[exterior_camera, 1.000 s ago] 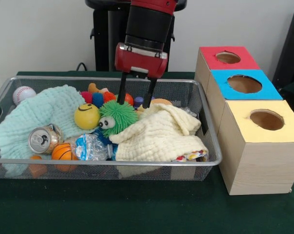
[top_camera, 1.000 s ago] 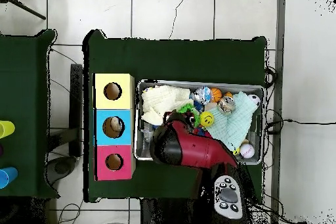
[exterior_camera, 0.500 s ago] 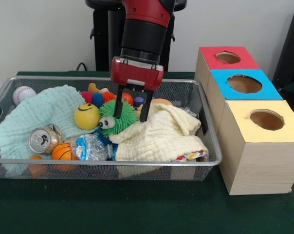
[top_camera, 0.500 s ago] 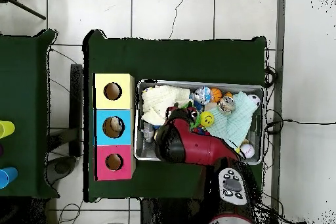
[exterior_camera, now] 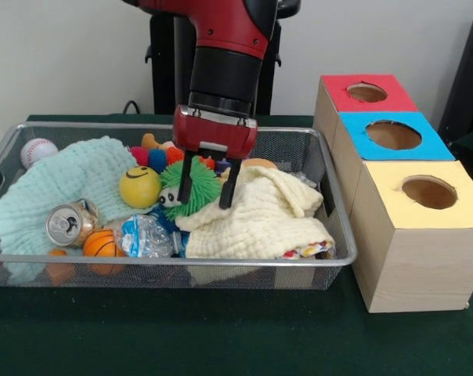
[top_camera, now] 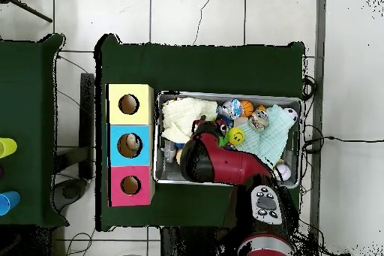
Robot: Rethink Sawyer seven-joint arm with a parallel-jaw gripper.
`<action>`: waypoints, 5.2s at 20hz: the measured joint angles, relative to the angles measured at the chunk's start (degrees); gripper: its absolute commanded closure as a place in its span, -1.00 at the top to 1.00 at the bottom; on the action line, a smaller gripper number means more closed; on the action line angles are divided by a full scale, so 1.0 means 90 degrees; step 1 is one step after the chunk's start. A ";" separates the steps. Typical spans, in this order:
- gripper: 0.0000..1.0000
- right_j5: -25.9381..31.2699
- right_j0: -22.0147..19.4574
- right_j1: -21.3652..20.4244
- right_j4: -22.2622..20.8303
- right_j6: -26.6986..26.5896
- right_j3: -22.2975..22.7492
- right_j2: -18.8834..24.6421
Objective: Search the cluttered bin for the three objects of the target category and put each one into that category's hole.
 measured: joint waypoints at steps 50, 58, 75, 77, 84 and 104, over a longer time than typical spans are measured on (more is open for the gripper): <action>1.00 -0.0917 -0.0758 0.0879 -0.0318 0.0000 -0.0313 -0.0085; 1.00 -0.0912 -0.1113 0.0822 -0.0766 0.0001 -0.0310 0.0248; 1.00 -0.0916 -0.1574 0.0665 -0.1387 0.0001 -0.0247 0.0684; 1.00 -0.0926 -0.1602 0.0657 -0.1430 0.0001 -0.0239 0.0713; -1.00 -0.0998 -0.1923 0.0574 -0.1784 0.0003 -0.0122 0.1011; -1.00 -0.1182 -0.0706 -0.0098 -0.1146 0.0016 0.0156 0.0344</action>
